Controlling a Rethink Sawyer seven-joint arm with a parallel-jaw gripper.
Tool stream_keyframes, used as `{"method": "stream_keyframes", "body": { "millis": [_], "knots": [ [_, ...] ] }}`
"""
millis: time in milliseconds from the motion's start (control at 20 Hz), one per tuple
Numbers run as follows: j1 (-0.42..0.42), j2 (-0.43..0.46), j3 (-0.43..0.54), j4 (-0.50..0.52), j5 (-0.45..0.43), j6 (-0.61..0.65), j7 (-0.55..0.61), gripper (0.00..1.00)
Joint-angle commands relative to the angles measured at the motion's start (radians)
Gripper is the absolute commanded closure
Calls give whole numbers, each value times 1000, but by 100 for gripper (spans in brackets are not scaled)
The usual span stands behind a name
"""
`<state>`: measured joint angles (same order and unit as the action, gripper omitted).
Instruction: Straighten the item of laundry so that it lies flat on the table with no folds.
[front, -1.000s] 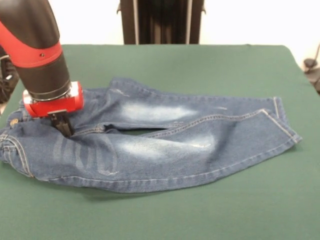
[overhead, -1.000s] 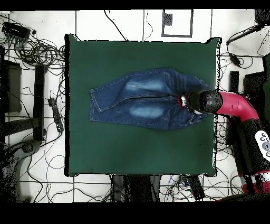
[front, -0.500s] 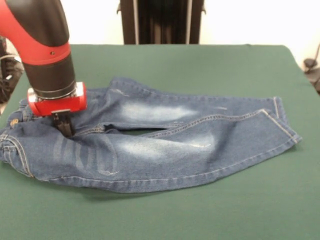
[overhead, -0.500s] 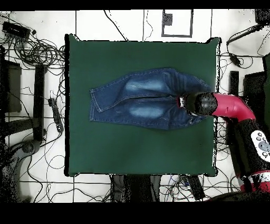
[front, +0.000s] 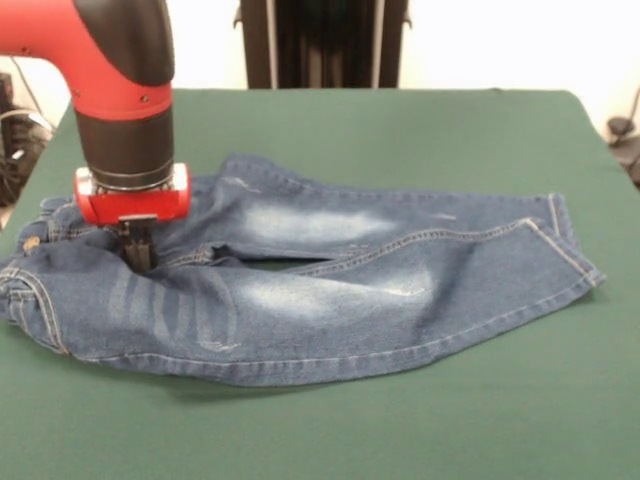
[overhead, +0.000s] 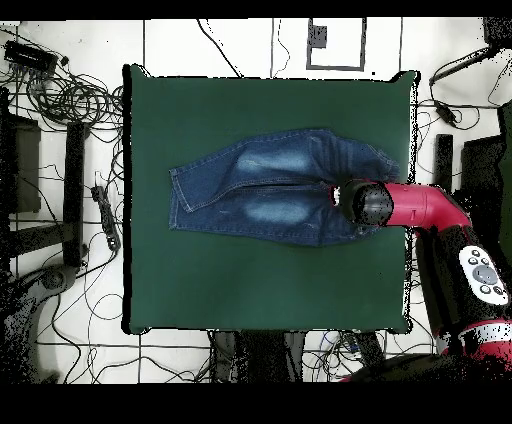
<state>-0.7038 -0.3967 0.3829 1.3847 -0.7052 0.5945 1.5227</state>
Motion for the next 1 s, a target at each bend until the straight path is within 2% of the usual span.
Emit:
{"method": "stream_keyframes", "body": {
  "millis": [50,400,650,900,1000],
  "knots": [
    [109,72,-152,203,66,-36,375,100],
    [174,34,-210,222,172,-24,388,100],
    [193,-27,-228,248,211,-4,336,100],
    [170,-58,-218,252,248,-2,272,100],
    [159,-35,-209,230,253,-4,244,100]
  ]
}}
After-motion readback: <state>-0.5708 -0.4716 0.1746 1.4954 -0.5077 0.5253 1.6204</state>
